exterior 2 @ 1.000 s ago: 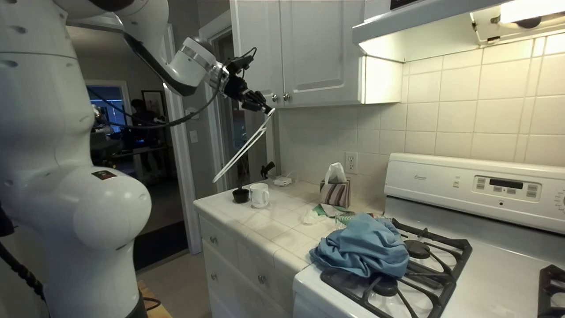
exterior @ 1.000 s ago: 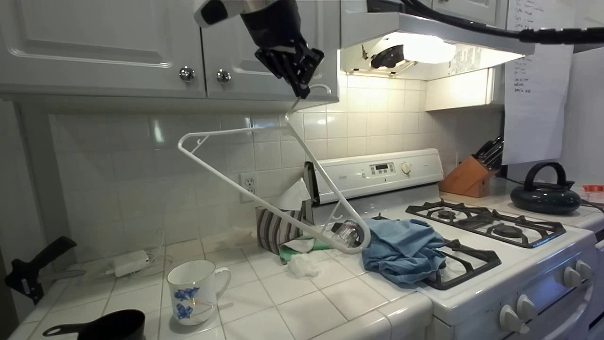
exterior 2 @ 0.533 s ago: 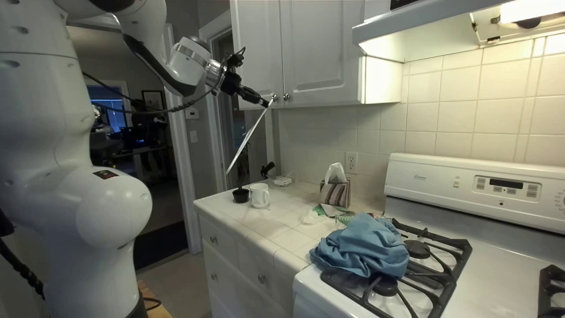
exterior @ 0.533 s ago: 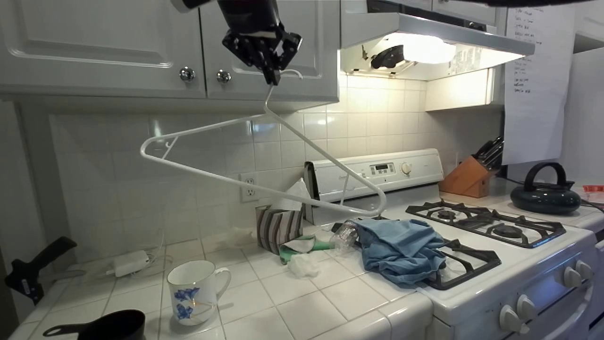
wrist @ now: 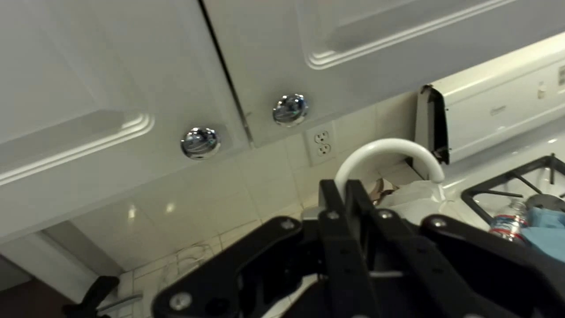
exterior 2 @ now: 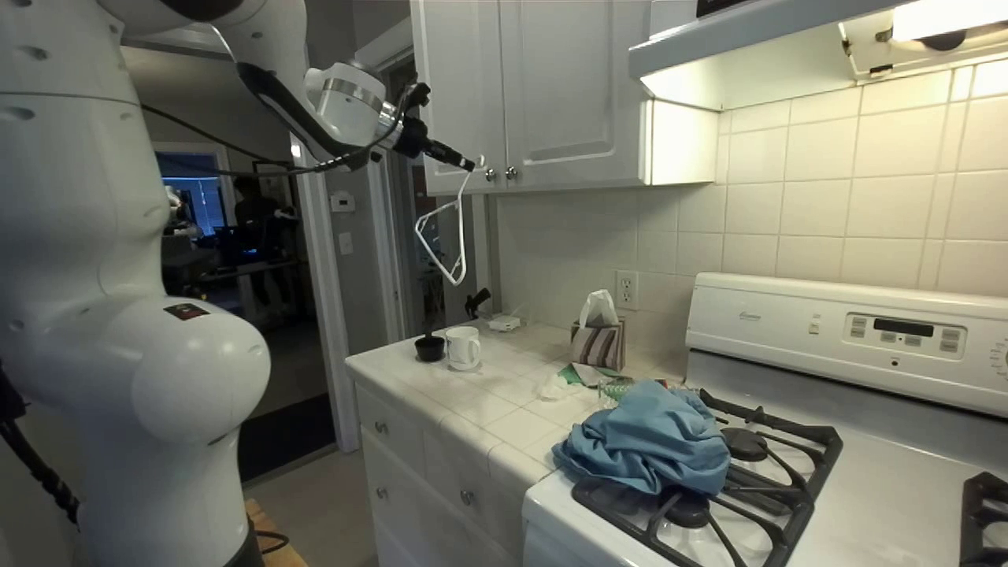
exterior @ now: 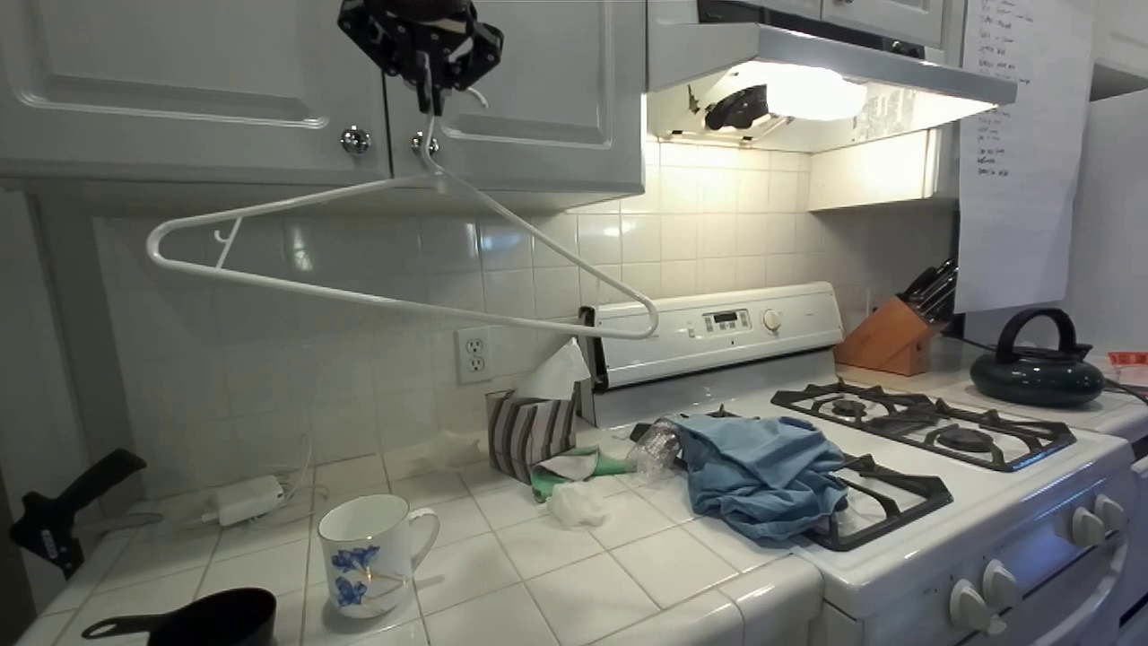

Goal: Hang the white hanger on the right upper cabinet door.

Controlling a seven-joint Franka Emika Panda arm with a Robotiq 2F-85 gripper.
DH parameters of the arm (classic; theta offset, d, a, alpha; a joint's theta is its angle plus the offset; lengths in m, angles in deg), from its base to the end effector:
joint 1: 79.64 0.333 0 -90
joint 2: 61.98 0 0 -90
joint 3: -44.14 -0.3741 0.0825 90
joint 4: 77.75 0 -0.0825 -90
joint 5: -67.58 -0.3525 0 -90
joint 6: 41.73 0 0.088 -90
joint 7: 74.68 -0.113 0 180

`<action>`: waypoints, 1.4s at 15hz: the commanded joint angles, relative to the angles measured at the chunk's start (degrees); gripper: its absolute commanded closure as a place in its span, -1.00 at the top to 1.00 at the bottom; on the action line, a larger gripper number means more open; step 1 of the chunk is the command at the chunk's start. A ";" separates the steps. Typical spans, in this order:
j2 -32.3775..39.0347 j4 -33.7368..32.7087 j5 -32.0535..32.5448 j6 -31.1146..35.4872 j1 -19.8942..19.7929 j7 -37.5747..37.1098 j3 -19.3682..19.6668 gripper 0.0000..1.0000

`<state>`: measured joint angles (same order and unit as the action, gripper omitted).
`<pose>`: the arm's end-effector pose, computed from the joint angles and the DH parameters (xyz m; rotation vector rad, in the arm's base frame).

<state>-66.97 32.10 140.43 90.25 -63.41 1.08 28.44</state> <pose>0.4731 0.2749 0.6576 0.5366 1.8734 -0.0652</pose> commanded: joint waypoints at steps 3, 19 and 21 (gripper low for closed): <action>1.74 -2.42 6.07 10.27 -1.80 0.46 1.69 -0.96; 6.07 -4.82 5.07 18.51 -2.94 -0.36 2.71 -0.96; 6.85 -5.45 5.18 19.05 -2.99 -0.08 2.77 -0.96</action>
<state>-61.67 28.46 144.95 108.44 -66.19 0.24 31.17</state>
